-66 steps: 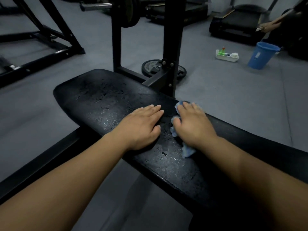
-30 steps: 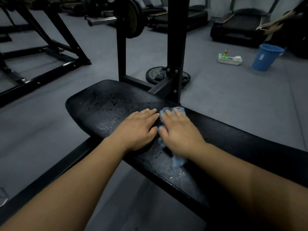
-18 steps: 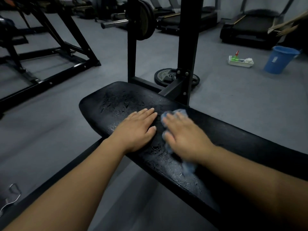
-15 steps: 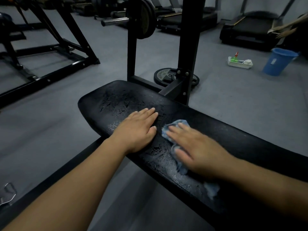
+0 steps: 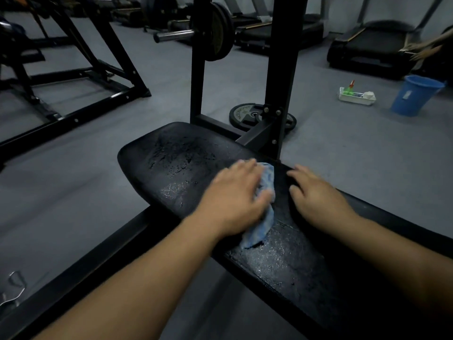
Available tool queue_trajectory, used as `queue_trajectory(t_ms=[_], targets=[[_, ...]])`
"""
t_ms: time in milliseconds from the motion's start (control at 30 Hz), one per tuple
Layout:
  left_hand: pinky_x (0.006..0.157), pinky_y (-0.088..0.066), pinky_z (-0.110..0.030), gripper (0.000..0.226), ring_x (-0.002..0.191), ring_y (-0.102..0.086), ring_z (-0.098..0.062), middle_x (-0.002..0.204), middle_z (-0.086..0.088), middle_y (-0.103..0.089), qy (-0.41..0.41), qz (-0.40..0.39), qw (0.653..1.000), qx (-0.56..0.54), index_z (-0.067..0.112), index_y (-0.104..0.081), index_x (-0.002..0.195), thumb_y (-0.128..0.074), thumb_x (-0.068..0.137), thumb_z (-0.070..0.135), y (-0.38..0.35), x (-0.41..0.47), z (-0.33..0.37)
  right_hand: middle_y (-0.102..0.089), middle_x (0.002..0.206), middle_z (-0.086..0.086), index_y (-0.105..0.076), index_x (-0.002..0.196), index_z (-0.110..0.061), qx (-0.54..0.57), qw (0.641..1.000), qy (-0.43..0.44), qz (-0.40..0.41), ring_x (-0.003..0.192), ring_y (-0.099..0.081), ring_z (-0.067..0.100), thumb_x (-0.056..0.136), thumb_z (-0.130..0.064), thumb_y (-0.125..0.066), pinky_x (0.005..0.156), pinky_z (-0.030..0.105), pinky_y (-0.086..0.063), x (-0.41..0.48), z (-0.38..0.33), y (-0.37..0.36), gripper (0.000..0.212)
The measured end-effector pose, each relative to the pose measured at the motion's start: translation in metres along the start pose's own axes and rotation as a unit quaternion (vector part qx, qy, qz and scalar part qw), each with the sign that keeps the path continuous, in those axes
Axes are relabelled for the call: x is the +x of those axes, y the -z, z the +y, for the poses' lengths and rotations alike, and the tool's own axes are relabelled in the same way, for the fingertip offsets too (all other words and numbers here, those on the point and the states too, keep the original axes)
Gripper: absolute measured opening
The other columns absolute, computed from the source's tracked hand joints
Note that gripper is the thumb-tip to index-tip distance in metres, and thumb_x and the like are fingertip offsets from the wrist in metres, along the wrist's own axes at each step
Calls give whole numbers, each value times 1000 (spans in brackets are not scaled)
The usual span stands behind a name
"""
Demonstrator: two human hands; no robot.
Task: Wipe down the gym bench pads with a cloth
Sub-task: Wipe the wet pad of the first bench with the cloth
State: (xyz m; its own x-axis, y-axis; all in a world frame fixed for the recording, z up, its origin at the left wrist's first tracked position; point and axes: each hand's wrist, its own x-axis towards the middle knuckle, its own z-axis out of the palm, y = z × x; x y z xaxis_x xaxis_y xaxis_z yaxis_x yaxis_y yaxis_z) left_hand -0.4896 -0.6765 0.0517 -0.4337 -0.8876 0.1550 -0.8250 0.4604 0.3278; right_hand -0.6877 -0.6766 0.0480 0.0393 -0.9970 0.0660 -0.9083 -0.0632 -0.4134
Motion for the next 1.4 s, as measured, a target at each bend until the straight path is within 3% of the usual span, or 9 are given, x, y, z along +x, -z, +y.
queue_trajectory(t_ms=[67, 167, 333, 533, 700, 900, 1067, 1233, 1400], targets=[[124, -11, -45, 78, 153, -10, -26, 167, -2, -14, -34, -50, 996, 61, 24, -23, 157, -19, 92, 66, -18, -3, 26, -35, 158, 11, -44, 148, -12, -65, 998, 14, -8, 146, -31, 24, 102, -27, -42, 120, 32, -18, -5, 10, -9, 47], [124, -4, -39, 66, 154, -1, -22, 168, 1, -3, -19, -61, 993, 104, 27, -10, 160, -22, 102, 56, -23, 4, 6, -33, 159, 8, -40, 150, -13, -77, 996, 34, -3, 148, -27, 23, 100, -38, -31, 122, 35, -18, -7, 7, -10, 57], [124, -5, -36, 64, 154, -4, -24, 168, -5, -4, 96, -33, 986, 135, 21, -14, 160, -26, 104, 50, 0, 28, -51, -23, 164, -3, -30, 155, -21, -95, 994, 53, -17, 151, -15, 17, 103, -36, -34, 123, 34, -12, -9, 12, -8, 54], [124, 4, -32, 77, 154, 2, -16, 168, 2, -1, -100, -100, 981, 135, 26, -9, 161, -5, 92, 61, 10, -25, -46, -25, 163, -4, -32, 154, -22, -92, 994, 50, -22, 151, -16, 16, 98, -42, -27, 122, 34, -11, -8, 6, -7, 60], [125, -5, -38, 70, 154, -4, -23, 168, -5, -9, 79, -44, 985, 150, 21, -17, 159, -15, 99, 55, -4, 49, -61, -15, 166, -2, -22, 157, -21, -129, 988, 68, -55, 152, -9, 19, 103, -42, -25, 124, 39, -9, -6, 1, -6, 58], [122, 6, -26, 74, 153, 3, -11, 165, 6, 2, -86, -82, 983, 139, 27, -7, 160, -7, 94, 59, 15, -7, -69, -8, 166, 6, -15, 157, -14, -120, 990, 48, -64, 153, -3, 22, 104, -44, -23, 124, 42, -6, -6, -12, -12, 62], [124, -9, -36, 76, 154, -7, -23, 168, -4, -5, 164, -42, 975, 142, 24, -13, 160, -13, 94, 62, 28, 31, -118, -4, 167, 5, -12, 158, -16, -111, 991, 51, -57, 153, 0, 19, 103, -45, -21, 125, 38, -3, -7, -12, -15, 63], [124, 4, -32, 76, 154, 5, -15, 166, 5, 3, -23, -76, 987, 138, 25, -7, 161, -4, 94, 62, 6, -14, -71, 0, 167, 4, -8, 159, -18, -119, 989, 59, -67, 153, 3, 18, 103, -46, -18, 124, 37, 0, -5, -16, -13, 63], [123, -5, -34, 65, 154, 1, -19, 168, 1, -1, 151, -37, 979, 134, 26, -7, 161, -19, 103, 53, 20, 22, -107, -2, 167, 3, -11, 159, -20, -97, 981, 147, -86, 153, 2, 20, 104, -49, -20, 125, 39, -3, 16, -54, -31, 63]])
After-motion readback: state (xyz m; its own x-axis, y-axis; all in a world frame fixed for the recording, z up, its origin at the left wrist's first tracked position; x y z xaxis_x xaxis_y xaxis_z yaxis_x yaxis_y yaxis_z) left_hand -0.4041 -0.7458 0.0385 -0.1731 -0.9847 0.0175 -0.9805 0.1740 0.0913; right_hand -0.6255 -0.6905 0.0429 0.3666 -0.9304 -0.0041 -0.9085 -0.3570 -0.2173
